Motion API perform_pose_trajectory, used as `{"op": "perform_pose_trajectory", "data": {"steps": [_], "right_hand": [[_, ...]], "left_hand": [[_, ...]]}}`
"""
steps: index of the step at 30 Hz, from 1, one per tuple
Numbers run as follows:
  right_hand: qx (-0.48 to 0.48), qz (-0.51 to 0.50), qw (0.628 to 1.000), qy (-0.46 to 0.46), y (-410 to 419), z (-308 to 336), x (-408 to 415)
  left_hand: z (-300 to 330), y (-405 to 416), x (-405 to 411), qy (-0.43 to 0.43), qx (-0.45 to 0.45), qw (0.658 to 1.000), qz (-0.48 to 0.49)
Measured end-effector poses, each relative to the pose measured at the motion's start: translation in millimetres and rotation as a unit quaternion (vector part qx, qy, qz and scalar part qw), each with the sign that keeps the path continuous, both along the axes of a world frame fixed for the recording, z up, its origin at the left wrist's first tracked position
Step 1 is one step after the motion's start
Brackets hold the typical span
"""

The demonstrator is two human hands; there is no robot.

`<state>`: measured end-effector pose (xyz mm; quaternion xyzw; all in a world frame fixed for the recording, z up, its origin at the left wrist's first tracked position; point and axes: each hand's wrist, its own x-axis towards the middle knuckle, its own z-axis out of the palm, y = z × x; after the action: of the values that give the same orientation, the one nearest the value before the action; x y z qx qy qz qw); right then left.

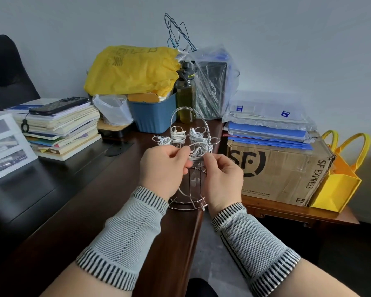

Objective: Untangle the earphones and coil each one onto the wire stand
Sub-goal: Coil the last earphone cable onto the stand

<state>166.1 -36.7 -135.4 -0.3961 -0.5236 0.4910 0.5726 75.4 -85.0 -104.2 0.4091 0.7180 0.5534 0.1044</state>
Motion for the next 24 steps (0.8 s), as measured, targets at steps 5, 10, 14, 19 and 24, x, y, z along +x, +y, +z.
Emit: {"op": "perform_pose_trajectory", "data": {"steps": [5,10,14,19,24], "right_hand": [[-0.047,-0.020,0.998,-0.028,6,5,-4],[-0.098,-0.017,0.995,-0.017,5,16,0],[-0.121,-0.025,0.992,-0.015,8,18,1],[-0.109,-0.027,0.993,-0.031,10,14,-1],[-0.071,-0.031,0.997,-0.019,10,9,0]], "left_hand": [[3,2,0,0.216,-0.107,0.968,0.063],[-2,-1,1,0.248,-0.118,0.960,0.058],[-14,-1,-3,0.117,-0.048,0.992,0.014],[-21,-8,1,0.037,-0.010,0.999,-0.017],[-25,-11,-2,0.000,-0.003,0.999,-0.041]]}}
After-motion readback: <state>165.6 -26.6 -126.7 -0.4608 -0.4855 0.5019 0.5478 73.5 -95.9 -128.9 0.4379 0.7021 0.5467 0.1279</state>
